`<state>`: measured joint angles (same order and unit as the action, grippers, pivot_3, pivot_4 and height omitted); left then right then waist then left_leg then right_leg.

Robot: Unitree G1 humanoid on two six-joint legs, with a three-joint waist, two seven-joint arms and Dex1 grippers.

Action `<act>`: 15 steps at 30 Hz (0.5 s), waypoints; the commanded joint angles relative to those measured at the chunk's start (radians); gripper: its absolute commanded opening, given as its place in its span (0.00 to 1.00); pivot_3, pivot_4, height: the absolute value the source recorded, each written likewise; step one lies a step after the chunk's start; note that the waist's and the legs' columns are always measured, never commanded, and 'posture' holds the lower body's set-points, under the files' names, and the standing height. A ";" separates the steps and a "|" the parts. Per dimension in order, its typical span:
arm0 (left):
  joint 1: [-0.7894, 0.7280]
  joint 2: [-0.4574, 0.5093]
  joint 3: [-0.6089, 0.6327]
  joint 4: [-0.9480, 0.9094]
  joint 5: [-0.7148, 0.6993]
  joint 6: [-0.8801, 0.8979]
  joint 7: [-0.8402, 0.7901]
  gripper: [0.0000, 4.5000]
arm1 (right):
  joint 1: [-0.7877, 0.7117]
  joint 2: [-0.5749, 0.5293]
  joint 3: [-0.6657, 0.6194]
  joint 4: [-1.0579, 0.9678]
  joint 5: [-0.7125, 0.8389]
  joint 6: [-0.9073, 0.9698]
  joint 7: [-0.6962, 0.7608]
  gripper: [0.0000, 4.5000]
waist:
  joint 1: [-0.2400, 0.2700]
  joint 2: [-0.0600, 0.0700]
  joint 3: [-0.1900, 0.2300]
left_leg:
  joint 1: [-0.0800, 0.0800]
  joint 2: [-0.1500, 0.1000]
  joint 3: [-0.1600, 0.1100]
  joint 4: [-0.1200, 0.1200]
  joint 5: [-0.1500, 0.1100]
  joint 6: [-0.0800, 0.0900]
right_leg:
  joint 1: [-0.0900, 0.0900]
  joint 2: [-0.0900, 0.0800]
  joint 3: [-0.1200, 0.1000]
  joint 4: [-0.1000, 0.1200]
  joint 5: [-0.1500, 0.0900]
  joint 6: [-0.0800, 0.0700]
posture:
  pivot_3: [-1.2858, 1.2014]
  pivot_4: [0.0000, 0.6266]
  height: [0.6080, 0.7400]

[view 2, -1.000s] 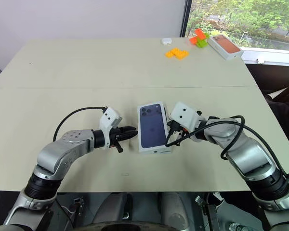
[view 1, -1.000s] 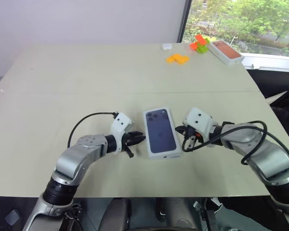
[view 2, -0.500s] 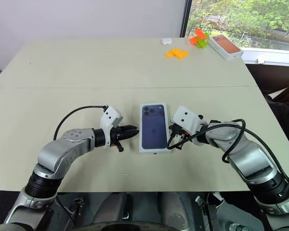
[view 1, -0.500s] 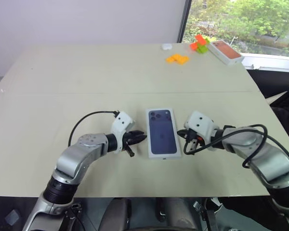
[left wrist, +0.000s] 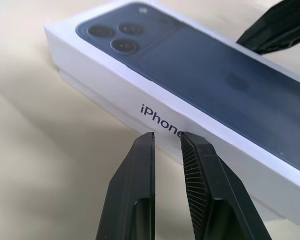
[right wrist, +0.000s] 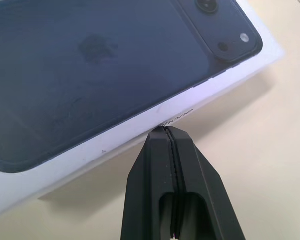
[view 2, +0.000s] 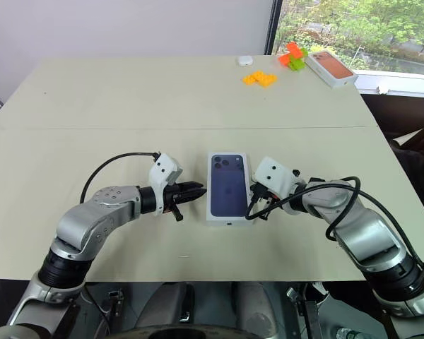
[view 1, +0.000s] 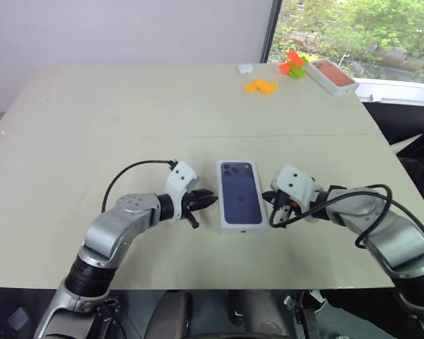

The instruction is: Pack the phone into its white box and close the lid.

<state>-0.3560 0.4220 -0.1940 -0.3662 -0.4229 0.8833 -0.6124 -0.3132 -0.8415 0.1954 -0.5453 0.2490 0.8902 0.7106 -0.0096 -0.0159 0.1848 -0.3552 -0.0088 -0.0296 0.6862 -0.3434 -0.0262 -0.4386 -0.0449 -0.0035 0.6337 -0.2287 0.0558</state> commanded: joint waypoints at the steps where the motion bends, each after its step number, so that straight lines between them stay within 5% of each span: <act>1: -0.015 -0.012 -0.015 -0.052 -0.017 -0.023 -0.017 0.20 | 0.003 0.010 -0.005 -0.037 0.011 -0.014 0.010 0.00 | 0.000 0.000 0.000 | 0.000 0.000 0.000 0.000 0.000 0.000 | 0.000 0.000 0.000 0.000 0.000 0.000 | 0.52 0.24 1.00; 15: 0.019 0.038 0.070 -0.058 -0.052 -0.006 -0.029 0.20 | 0.030 -0.039 -0.087 -0.058 0.019 -0.070 0.058 0.00 | 0.000 0.000 0.000 | 0.000 0.000 0.000 0.000 0.000 0.000 | 0.000 0.000 0.000 0.000 0.000 0.000 | 0.52 0.24 1.00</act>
<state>-0.3272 0.4554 -0.1758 -0.3899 -0.4482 0.8826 -0.6391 -0.2859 -0.8591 0.1609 -0.5614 0.2551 0.8569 0.7526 -0.0097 -0.0159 0.1848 -0.3551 -0.0088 -0.0297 0.6862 -0.3434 -0.0262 -0.4385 -0.0447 -0.0036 0.6338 -0.2287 0.0558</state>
